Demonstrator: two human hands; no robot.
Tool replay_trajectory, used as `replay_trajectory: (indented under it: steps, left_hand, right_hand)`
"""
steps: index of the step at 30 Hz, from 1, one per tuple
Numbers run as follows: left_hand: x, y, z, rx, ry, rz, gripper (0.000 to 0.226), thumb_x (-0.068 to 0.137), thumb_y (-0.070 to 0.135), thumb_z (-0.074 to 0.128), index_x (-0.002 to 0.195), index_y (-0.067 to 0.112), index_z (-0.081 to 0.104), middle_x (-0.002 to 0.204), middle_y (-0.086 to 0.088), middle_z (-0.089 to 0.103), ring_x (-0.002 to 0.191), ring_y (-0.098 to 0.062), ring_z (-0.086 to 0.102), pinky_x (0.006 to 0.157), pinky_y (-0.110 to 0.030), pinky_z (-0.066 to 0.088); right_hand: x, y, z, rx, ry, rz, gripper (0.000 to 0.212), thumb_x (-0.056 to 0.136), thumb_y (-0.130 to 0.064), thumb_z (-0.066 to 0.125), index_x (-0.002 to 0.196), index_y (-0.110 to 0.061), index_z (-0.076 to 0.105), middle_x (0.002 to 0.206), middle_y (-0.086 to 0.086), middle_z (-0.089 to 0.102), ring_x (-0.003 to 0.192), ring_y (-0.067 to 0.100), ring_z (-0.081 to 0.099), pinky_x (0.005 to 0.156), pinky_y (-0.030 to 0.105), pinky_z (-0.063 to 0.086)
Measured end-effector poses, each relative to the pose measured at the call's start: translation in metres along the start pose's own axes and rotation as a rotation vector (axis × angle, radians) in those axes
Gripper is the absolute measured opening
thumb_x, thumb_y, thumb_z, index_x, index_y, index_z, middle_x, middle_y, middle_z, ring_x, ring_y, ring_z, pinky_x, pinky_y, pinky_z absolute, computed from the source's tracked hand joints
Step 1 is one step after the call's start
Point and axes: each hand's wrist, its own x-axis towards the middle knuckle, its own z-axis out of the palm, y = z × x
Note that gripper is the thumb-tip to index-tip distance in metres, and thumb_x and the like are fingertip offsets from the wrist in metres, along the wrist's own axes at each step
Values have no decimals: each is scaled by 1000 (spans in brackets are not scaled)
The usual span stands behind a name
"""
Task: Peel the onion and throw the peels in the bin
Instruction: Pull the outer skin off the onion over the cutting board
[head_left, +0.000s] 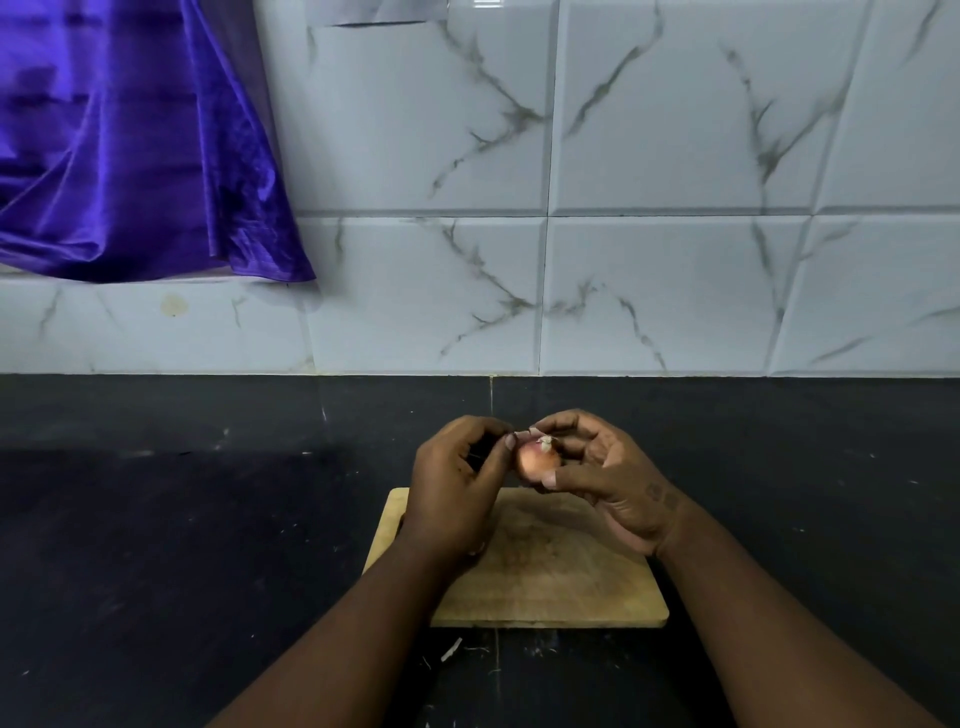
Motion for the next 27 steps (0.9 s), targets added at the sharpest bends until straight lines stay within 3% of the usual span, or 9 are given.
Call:
replay_trajectory:
  steps: [4, 8, 13, 16, 21, 24, 27]
  left_hand:
    - [2, -3, 1, -60, 32, -157, 21, 105, 12, 62, 89, 23, 70, 81, -3, 72, 72, -18, 68, 66, -46, 58]
    - [4, -6, -3, 85, -2, -194, 23, 105, 15, 62, 84, 23, 67, 71, 2, 65, 63, -9, 56, 58, -27, 45]
    - [2, -6, -5, 295, -75, -239, 19, 99, 18, 63, 81, 11, 65, 72, -9, 68, 66, -31, 67, 60, -49, 54]
    - [1, 0, -10, 344, -122, -252, 21, 93, 23, 62, 73, 16, 66, 68, -2, 69, 61, -25, 67, 58, -46, 57]
    - [-1, 8, -11, 553, -165, -136, 47, 88, 53, 49, 69, 19, 77, 76, 2, 65, 69, -11, 62, 61, -36, 51]
    - [1, 2, -11, 524, -68, -22, 36, 95, 43, 60, 74, 21, 79, 73, 4, 63, 68, -10, 60, 58, -33, 46]
    - [1, 5, -9, 308, -4, 133, 18, 95, 33, 68, 101, 25, 83, 84, 12, 71, 79, -5, 66, 65, -28, 54]
  right_hand:
    - [0, -1, -1, 81, -17, -13, 38, 76, 6, 66, 112, -6, 70, 119, 25, 71, 101, 39, 70, 84, 45, 60]
    - [0, -3, -2, 112, 1, -24, 36, 76, 4, 65, 110, -4, 71, 118, 24, 70, 98, 39, 70, 82, 43, 60]
    - [2, -4, -3, 177, 53, 0, 40, 76, 0, 64, 116, -3, 68, 115, 26, 68, 95, 37, 72, 74, 36, 61]
    - [2, -8, -7, 195, 107, -4, 41, 79, -5, 61, 119, -5, 67, 111, 26, 71, 88, 39, 74, 64, 34, 61]
    - [2, -6, -7, 176, 91, 24, 42, 79, -7, 65, 121, -5, 66, 111, 27, 71, 87, 40, 72, 60, 32, 60]
    - [2, -5, -4, 167, 74, 39, 44, 77, -3, 70, 120, -3, 67, 115, 27, 70, 89, 38, 71, 64, 33, 62]
    - [0, -6, -2, 130, 51, 33, 38, 75, 1, 74, 113, -8, 73, 113, 21, 73, 91, 31, 73, 71, 34, 62]
